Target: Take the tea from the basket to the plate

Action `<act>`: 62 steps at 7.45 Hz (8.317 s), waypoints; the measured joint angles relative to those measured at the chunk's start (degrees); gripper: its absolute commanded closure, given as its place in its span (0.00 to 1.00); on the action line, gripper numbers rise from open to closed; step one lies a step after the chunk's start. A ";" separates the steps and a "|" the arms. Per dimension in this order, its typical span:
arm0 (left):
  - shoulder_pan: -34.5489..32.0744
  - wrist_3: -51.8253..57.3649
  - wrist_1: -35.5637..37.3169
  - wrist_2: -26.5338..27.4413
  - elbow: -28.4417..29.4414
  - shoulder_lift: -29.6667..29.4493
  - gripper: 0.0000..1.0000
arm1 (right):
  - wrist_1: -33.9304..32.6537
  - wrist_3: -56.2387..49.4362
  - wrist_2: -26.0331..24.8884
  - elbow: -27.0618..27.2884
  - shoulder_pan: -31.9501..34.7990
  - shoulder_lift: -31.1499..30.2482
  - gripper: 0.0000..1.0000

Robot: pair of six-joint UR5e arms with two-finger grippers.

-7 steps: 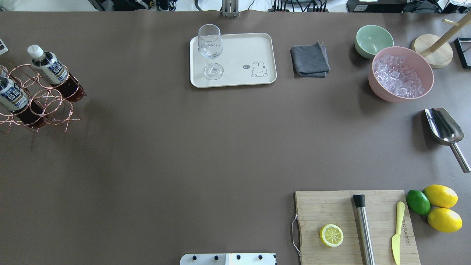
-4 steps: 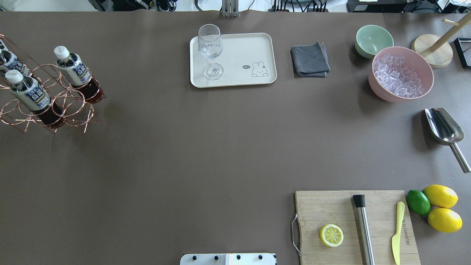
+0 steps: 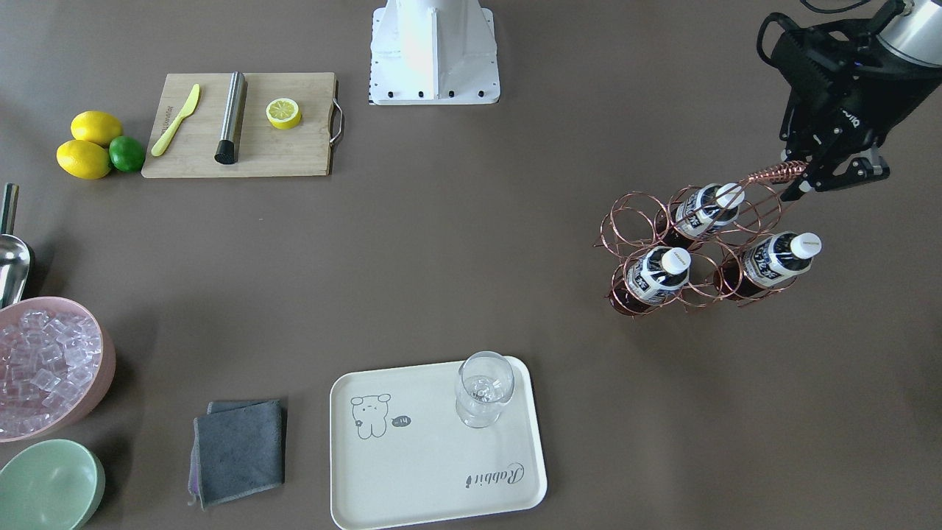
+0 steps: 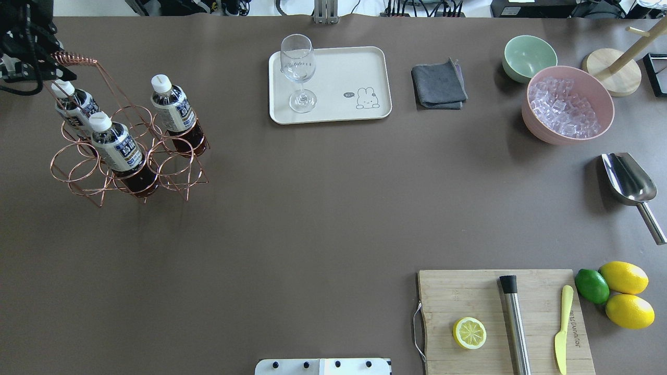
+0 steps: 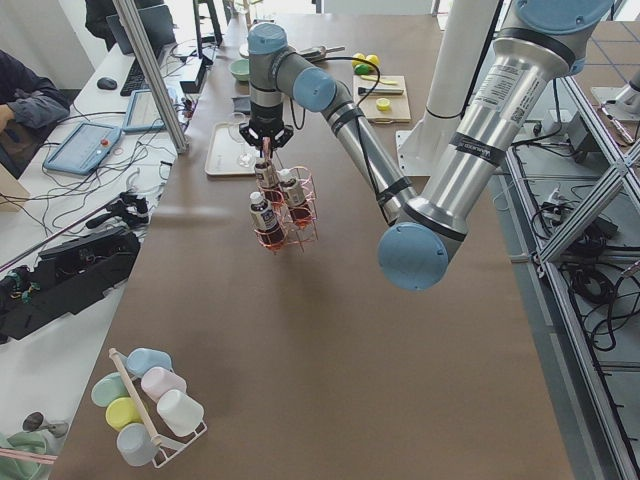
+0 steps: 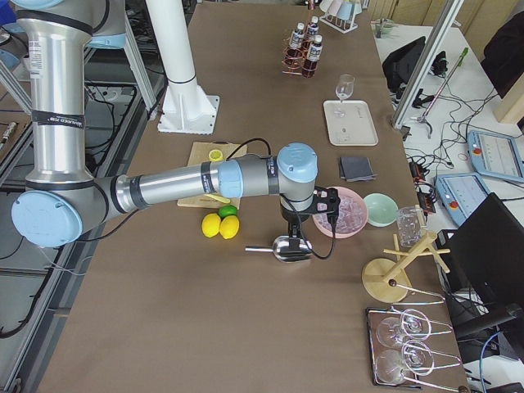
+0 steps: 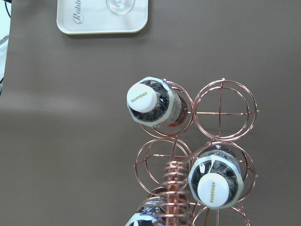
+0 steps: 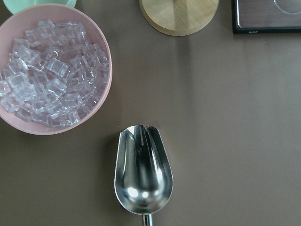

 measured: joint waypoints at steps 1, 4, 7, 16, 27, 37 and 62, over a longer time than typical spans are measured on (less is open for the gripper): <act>2.65 -5.00 0.22 1.64 -1.59 -1.30 1.00 | 2.82 0.10 1.19 -0.21 -0.12 0.23 0.00; 10.59 -19.14 0.50 4.59 -4.62 -5.17 1.00 | 17.40 1.29 6.22 -0.62 -3.18 0.91 0.00; 17.90 -28.21 1.14 8.63 -4.73 -10.70 1.00 | 28.40 5.28 6.22 -0.61 -9.67 4.92 0.00; 36.54 -38.90 0.61 22.29 0.16 -21.78 1.00 | 75.87 29.77 -25.18 -3.53 -40.38 15.18 0.00; 36.54 -39.93 0.89 22.25 -4.94 -17.50 1.00 | 73.23 25.55 -51.45 -4.98 -63.33 24.34 0.00; 36.62 -39.86 1.15 22.34 -5.50 -16.64 1.00 | 67.41 14.58 -56.83 -5.71 -65.91 27.26 0.60; 35.80 -39.85 1.29 18.69 -7.83 -12.70 0.01 | 55.08 25.24 -43.81 -12.46 -42.68 43.04 1.00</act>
